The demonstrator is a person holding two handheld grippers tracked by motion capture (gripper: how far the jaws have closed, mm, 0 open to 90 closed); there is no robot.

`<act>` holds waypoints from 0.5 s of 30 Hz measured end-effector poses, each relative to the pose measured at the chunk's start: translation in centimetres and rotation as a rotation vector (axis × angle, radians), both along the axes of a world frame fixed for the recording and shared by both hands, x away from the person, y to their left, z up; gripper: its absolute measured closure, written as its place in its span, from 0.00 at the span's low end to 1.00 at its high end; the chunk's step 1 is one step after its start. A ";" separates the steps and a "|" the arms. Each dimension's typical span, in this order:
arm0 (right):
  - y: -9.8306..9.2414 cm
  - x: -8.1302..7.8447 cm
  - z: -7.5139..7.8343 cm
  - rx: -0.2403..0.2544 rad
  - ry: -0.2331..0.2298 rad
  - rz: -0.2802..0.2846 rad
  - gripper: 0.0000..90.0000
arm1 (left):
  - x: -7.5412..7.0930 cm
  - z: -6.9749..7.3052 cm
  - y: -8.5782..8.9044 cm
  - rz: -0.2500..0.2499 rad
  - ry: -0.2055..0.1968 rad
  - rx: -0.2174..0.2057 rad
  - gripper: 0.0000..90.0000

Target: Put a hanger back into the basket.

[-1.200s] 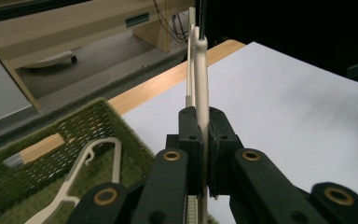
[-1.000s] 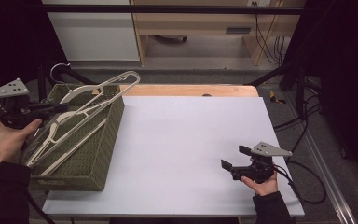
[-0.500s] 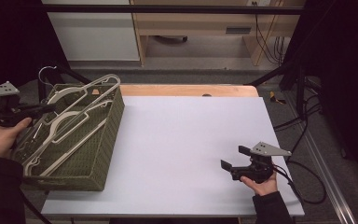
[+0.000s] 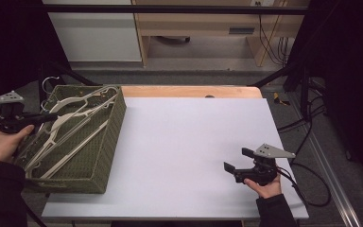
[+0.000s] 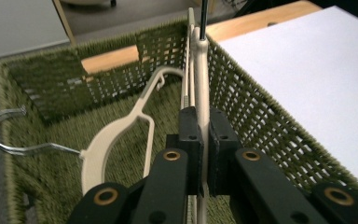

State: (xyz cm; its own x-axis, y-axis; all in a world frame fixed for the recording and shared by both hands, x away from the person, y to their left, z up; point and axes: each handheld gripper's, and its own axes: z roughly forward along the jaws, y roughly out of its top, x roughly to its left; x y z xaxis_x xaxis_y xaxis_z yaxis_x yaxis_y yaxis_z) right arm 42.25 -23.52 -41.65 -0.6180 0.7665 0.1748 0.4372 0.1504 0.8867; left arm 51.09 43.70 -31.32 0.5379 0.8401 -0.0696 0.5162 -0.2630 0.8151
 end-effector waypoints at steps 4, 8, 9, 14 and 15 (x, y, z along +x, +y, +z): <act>0.0 0.0 0.0 0.009 0.002 -0.007 0.08 | 0.4 -1.7 -0.4 0.012 0.045 -0.003 0.96; 0.0 0.0 0.1 0.009 0.002 -0.008 0.08 | 0.6 -3.7 -0.6 0.026 0.088 -0.022 0.96; 0.0 0.0 0.1 0.008 0.003 -0.005 0.08 | 0.6 -4.2 -0.6 0.030 0.092 -0.030 0.95; 0.0 0.0 0.0 0.004 0.004 -0.004 0.08 | 0.3 -5.4 0.0 0.081 0.081 -0.093 0.94; 0.0 0.0 0.0 0.002 0.003 0.000 0.08 | 0.3 -5.4 0.0 0.101 0.081 -0.090 0.94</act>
State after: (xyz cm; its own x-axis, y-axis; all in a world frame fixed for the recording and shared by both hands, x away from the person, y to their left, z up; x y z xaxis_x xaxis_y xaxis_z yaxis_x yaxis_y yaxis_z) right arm 42.23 -23.51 -41.64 -0.6176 0.7661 0.1780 0.4400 0.1490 0.8855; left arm 51.40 43.72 -36.70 0.4407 0.8780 -0.1868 0.6012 -0.1342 0.7878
